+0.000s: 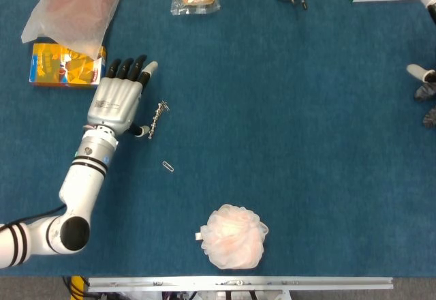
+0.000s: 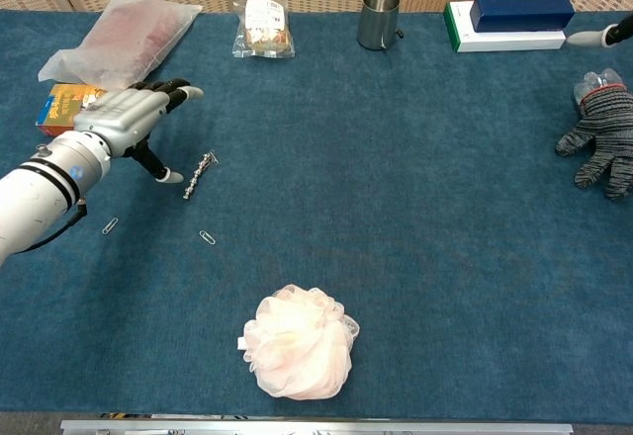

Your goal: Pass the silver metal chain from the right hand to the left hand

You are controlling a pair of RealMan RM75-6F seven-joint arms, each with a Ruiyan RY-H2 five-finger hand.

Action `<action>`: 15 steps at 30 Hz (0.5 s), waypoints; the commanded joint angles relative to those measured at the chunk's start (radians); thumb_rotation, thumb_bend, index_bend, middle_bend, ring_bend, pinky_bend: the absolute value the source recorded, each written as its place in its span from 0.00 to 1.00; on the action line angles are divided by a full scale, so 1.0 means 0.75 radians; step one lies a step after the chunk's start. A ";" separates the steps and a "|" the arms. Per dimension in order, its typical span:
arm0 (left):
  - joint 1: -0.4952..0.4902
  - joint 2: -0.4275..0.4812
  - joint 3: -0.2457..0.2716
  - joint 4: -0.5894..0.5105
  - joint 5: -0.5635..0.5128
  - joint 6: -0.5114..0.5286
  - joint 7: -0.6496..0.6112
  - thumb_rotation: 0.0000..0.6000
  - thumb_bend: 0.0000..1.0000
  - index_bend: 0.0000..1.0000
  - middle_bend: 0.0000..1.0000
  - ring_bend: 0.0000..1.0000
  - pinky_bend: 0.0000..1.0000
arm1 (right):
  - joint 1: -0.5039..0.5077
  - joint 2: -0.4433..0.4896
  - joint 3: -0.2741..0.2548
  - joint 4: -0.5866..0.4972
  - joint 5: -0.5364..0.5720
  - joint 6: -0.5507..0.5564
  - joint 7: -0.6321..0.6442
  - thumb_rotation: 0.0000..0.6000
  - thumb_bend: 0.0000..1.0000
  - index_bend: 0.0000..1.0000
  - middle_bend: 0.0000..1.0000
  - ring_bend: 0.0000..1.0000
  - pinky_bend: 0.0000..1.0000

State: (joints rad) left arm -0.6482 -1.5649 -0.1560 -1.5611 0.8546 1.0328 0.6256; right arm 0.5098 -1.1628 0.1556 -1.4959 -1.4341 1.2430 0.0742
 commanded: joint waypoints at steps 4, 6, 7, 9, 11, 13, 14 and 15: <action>-0.015 -0.024 0.009 0.009 -0.025 0.008 0.008 1.00 0.02 0.00 0.00 0.00 0.00 | -0.008 0.001 0.003 0.007 -0.001 0.000 0.011 1.00 0.00 0.07 0.03 0.00 0.03; -0.017 -0.030 0.011 0.010 -0.028 0.011 0.002 1.00 0.02 0.00 0.00 0.00 0.00 | -0.010 0.000 0.005 0.011 -0.003 0.000 0.015 1.00 0.00 0.07 0.03 0.00 0.03; -0.018 -0.032 0.012 0.009 -0.029 0.012 -0.002 1.00 0.02 0.00 0.00 0.00 0.00 | -0.011 -0.001 0.005 0.012 -0.004 0.001 0.017 1.00 0.00 0.07 0.03 0.00 0.03; -0.021 -0.037 0.015 0.008 -0.029 0.011 -0.009 1.00 0.02 0.00 0.00 0.00 0.00 | -0.012 -0.002 0.005 0.013 -0.005 -0.002 0.020 1.00 0.00 0.07 0.03 0.00 0.03; -0.023 -0.042 0.017 0.009 -0.031 0.011 -0.012 1.00 0.02 0.00 0.00 0.00 0.00 | -0.013 -0.002 0.006 0.013 -0.006 -0.005 0.025 1.00 0.00 0.07 0.03 0.00 0.03; -0.026 -0.048 0.019 0.013 -0.035 0.012 -0.015 1.00 0.02 0.00 0.00 0.00 0.00 | -0.014 -0.002 0.007 0.014 -0.009 -0.003 0.026 1.00 0.00 0.07 0.03 0.00 0.03; -0.027 -0.051 0.020 0.014 -0.036 0.013 -0.017 1.00 0.02 0.00 0.00 0.00 0.00 | -0.015 -0.002 0.008 0.014 -0.010 -0.002 0.026 1.00 0.00 0.07 0.03 0.00 0.03; -0.028 -0.055 0.022 0.016 -0.037 0.014 -0.017 1.00 0.02 0.00 0.00 0.00 0.00 | -0.017 -0.002 0.008 0.012 -0.009 -0.003 0.028 1.00 0.00 0.08 0.03 0.00 0.03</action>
State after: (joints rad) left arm -0.6686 -1.6051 -0.1405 -1.5498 0.8274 1.0426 0.6129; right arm 0.4977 -1.1642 0.1617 -1.4866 -1.4410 1.2413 0.0948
